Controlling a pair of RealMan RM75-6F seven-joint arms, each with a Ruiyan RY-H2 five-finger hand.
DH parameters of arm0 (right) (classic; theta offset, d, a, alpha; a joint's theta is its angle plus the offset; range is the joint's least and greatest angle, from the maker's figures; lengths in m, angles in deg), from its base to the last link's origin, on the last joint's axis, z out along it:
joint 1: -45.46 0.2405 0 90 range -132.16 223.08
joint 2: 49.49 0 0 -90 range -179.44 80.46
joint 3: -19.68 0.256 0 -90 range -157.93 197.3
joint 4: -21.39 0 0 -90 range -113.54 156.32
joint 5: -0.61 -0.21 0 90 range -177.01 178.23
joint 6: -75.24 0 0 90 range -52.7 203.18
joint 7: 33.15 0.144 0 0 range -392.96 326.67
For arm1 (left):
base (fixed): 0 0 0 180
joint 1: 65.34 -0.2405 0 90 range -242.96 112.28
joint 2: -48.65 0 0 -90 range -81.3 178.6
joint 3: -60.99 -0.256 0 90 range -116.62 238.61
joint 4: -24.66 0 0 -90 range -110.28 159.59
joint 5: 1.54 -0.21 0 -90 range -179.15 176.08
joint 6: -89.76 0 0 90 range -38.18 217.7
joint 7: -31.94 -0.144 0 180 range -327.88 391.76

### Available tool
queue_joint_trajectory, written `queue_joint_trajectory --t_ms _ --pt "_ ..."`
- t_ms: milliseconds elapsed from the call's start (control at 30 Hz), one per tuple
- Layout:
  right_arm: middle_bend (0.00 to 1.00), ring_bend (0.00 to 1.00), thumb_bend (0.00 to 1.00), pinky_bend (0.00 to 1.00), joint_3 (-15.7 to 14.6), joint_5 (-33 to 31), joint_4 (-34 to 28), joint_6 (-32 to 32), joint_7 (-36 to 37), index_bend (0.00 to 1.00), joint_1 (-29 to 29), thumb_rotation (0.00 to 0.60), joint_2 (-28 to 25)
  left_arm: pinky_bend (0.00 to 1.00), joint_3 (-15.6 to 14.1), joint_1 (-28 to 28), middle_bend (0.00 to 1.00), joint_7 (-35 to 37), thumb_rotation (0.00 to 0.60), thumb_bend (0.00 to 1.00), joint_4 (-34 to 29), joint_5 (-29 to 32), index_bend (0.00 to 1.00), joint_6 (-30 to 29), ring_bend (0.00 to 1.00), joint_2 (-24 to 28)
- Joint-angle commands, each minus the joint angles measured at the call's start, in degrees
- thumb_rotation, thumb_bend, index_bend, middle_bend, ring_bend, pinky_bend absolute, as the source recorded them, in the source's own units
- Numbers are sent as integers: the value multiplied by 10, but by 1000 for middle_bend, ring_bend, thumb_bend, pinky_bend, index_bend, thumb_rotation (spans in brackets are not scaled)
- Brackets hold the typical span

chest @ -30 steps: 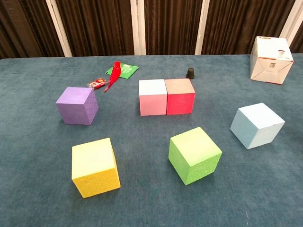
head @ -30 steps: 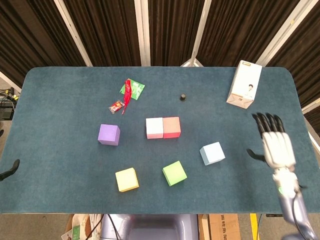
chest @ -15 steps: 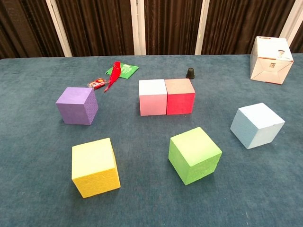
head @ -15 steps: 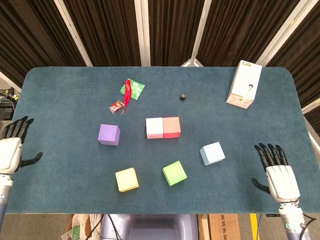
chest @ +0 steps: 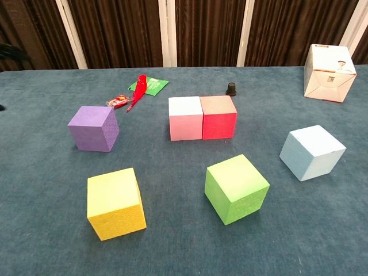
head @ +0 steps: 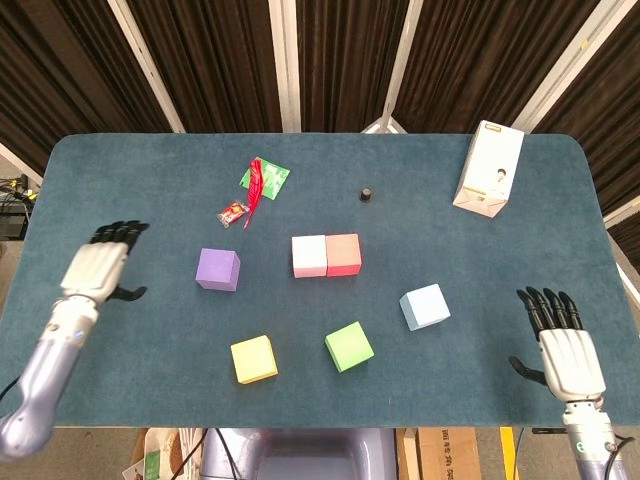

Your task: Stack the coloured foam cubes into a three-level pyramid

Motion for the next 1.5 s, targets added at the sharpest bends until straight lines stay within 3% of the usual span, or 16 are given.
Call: queue_joint_trajectory --t_ms 33,367,733,1500 --pt "107 0 191 0 7 -4 -2 -7 -7 86 -3 600 0 0 0 53 48 -28 600 272 38 53 96 37 0 -34" --pt "106 0 190 0 23 -9 -3 -28 -18 86 -10 600 4 0 -27 124 53 -70 600 272 90 120 97 52 0 -85" --pt "107 0 190 0 35 -14 -5 -47 -25 86 -16 600 1 0 -52 156 71 -70 600 272 126 120 112 52 0 -127" --pt "107 0 190 0 59 -24 -7 -65 -26 86 -28 600 -2 0 -67 208 194 -62 600 315 161 148 194 54 0 -181"
